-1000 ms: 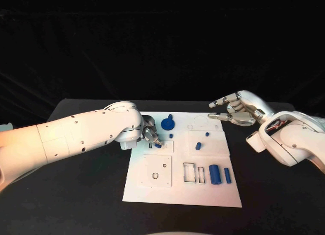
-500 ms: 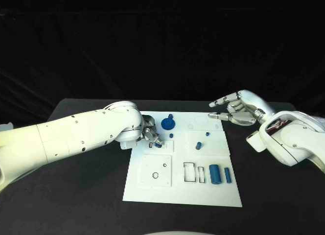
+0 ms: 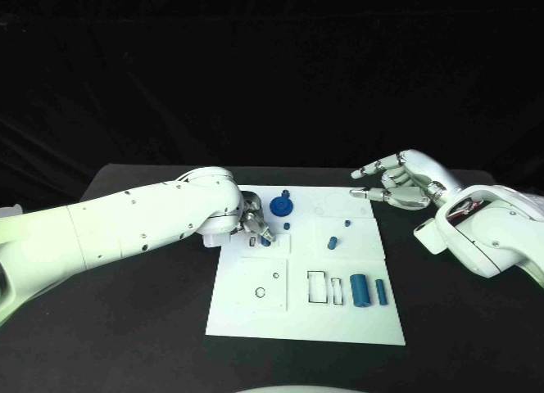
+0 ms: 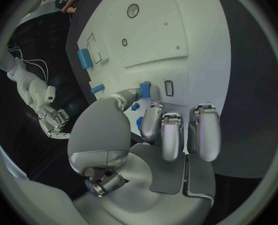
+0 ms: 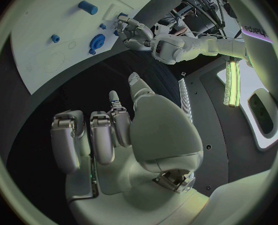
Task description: Assemble the parts on the task board
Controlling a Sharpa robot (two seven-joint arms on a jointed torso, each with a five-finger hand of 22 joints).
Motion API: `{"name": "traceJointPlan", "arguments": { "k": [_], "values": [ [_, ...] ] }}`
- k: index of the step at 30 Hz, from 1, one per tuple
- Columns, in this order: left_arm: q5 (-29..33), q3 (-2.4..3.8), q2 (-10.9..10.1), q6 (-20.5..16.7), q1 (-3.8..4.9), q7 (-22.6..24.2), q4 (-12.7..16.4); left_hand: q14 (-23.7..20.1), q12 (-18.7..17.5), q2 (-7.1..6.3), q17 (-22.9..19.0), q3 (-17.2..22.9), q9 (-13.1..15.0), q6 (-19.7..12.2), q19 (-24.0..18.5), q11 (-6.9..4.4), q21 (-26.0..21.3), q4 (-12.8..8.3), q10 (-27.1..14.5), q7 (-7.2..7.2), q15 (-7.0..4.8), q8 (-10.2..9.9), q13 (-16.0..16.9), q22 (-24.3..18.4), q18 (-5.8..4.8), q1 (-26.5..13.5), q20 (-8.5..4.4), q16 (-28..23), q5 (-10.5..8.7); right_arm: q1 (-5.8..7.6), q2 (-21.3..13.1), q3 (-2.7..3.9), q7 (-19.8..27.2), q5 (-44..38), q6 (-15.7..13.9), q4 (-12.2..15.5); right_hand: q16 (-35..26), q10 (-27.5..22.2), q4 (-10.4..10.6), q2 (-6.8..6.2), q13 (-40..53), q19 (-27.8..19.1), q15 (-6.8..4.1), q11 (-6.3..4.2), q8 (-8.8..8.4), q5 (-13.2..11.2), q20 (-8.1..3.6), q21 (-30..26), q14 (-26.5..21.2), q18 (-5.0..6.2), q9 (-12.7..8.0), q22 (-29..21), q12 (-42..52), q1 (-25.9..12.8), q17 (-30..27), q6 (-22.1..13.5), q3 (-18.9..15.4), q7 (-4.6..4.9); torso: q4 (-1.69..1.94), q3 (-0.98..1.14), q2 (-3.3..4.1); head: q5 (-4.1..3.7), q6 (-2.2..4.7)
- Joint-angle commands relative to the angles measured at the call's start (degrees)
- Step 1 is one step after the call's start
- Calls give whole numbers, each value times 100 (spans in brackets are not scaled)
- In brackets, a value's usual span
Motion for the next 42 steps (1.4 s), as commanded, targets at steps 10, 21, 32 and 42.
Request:
{"name": "traceJointPlan", "arguments": {
  "k": [10,21,32,42],
  "values": [
    [-121,-28,139,356,-32,-37,-124,593,53,125,1506,-291,-21,238,137,-33,39,80,51,-150,-57,-50,52,554,-93,-124,-56,18,7,-3,-15,0,49,-53,28,35,-8,33,0,27,861,450,34,10,6,39,11,-43,594,-58,6,1226,-37,11,1452,13,-31,-15,-1,-3,2,-31,-8],
    [-146,-30,203,432,-33,-47,-221,593,82,218,1506,-485,-17,290,160,-40,60,229,74,-160,-61,-52,90,599,-103,-257,-60,18,13,-3,-24,0,52,-53,31,49,-9,31,3,23,858,447,34,11,4,42,10,-46,593,-57,5,1221,-42,8,1450,10,-41,-15,8,-8,2,-38,-26],
    [-191,-31,219,499,-33,-59,-305,593,129,261,1506,-700,-2,354,191,-51,89,376,112,-176,-69,-33,145,659,-116,-400,-65,18,9,-3,-33,0,54,-53,31,57,-19,23,10,17,850,437,34,12,2,46,11,-56,589,-52,5,1201,-56,0,1433,5,-61,-14,10,-7,-3,-27,-36],
    [-211,-31,225,567,-33,-69,-333,593,186,310,1506,-1028,18,424,232,-66,131,496,158,-195,-78,-9,211,742,-134,-493,-75,18,-4,-2,-41,0,57,-53,49,60,-25,21,39,5,845,433,35,13,1,64,11,-60,586,-51,4,1195,-60,-31,1422,-2,-125,-14,10,-8,-3,-18,-49]
  ]
}}
